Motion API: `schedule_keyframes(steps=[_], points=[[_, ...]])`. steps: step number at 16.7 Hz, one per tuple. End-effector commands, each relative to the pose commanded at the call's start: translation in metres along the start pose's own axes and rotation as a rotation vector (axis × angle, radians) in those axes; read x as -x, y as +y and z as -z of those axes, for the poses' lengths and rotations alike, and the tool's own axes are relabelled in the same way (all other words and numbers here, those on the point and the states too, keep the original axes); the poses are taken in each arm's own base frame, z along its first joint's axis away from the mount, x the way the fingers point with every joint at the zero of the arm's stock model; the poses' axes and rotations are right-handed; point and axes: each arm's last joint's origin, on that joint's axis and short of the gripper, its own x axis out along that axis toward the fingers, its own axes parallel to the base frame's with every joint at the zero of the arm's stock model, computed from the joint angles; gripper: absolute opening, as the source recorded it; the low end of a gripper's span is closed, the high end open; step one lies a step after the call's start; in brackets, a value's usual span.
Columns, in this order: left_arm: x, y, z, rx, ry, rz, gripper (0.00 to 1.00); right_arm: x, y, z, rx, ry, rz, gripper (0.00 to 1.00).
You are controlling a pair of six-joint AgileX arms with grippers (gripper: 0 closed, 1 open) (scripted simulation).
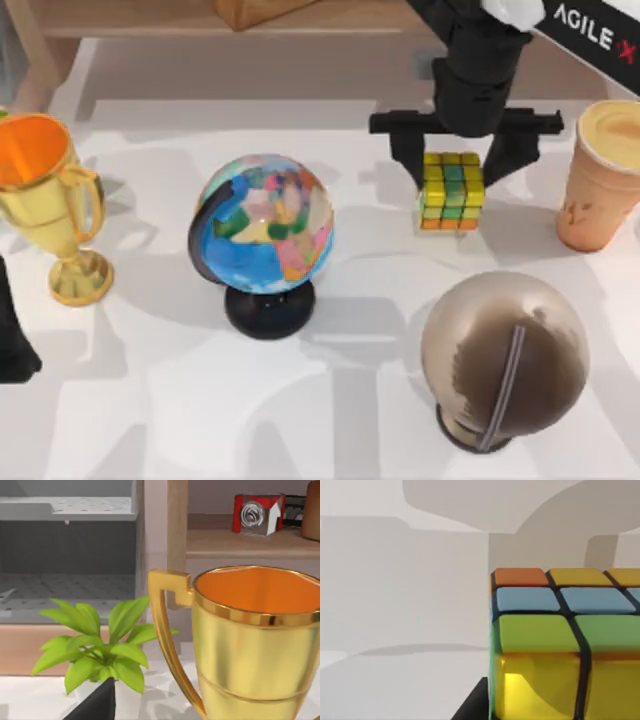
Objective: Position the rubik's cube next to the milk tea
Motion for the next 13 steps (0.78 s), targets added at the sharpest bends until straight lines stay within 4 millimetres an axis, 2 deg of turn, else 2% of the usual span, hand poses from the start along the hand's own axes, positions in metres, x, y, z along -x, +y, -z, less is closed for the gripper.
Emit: schedule_keyframes(steps=[13], points=[[0.0, 0.0, 0.0, 0.0, 0.0, 0.0, 1.0, 0.0065, 0.0075, 0.0027, 0.017, -0.052, -0.035, 0.0]])
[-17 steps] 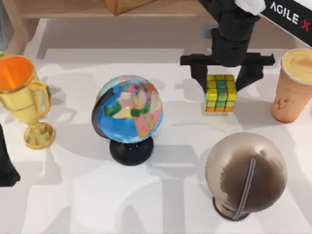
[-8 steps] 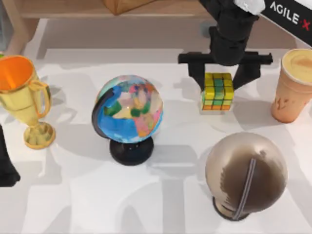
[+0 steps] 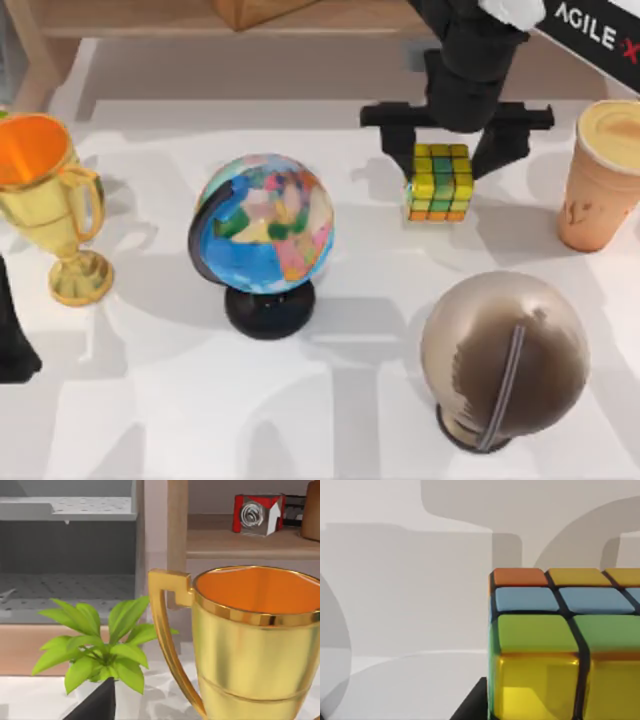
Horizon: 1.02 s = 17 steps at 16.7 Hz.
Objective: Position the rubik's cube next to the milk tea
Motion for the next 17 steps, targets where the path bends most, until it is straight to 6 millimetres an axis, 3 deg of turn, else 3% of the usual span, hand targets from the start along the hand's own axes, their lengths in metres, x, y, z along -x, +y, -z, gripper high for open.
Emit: schedule_keyframes(steps=[6, 10, 17], points=[[0.0, 0.0, 0.0, 0.0, 0.0, 0.0, 1.0, -0.025, -0.011, -0.002, -0.021, 0.053, 0.035, 0.0], [0.0, 0.0, 0.0, 0.0, 0.0, 0.0, 1.0, -0.027, -0.011, -0.002, -0.022, 0.058, 0.038, 0.0], [0.0, 0.0, 0.0, 0.0, 0.0, 0.0, 1.0, -0.027, -0.011, -0.002, -0.022, 0.058, 0.038, 0.53]])
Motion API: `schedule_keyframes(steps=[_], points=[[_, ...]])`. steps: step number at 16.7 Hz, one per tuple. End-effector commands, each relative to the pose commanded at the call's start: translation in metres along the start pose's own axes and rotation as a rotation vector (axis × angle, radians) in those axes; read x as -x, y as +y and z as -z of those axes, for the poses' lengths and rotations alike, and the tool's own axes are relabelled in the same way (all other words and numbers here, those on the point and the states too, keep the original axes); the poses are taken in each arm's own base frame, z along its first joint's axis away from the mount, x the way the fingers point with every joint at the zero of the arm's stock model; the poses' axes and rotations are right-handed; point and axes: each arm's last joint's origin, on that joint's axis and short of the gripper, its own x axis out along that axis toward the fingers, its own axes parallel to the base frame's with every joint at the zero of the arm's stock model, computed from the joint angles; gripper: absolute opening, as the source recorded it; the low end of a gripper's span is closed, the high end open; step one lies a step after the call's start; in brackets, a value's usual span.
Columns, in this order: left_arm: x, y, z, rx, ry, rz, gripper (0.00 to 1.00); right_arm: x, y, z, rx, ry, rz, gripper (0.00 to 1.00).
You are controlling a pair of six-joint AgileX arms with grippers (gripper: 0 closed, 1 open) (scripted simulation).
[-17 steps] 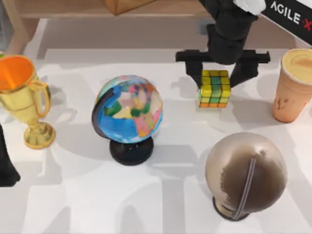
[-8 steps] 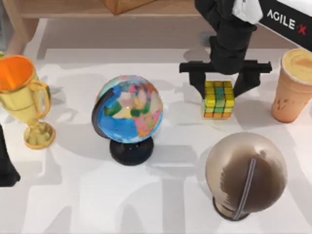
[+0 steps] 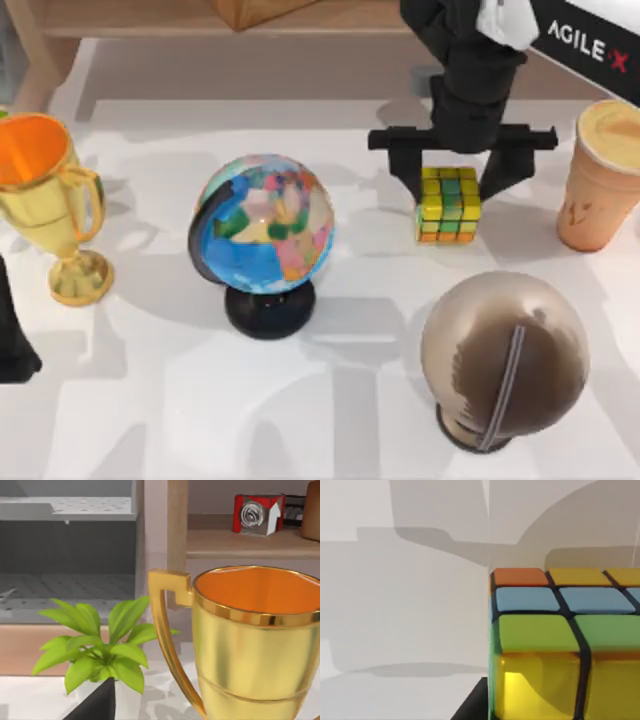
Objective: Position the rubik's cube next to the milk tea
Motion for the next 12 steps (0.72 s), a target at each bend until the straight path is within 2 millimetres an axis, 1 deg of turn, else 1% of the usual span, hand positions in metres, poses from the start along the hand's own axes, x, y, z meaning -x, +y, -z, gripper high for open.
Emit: schedule_keyframes(steps=[6, 7, 12], points=[[0.0, 0.0, 0.0, 0.0, 0.0, 0.0, 1.0, 0.0, 0.0, 0.0, 0.0, 0.0, 0.0, 0.98], [0.0, 0.0, 0.0, 0.0, 0.0, 0.0, 1.0, 0.0, 0.0, 0.0, 0.0, 0.0, 0.0, 1.0], [0.0, 0.0, 0.0, 0.0, 0.0, 0.0, 1.0, 0.0, 0.0, 0.0, 0.0, 0.0, 0.0, 1.0]])
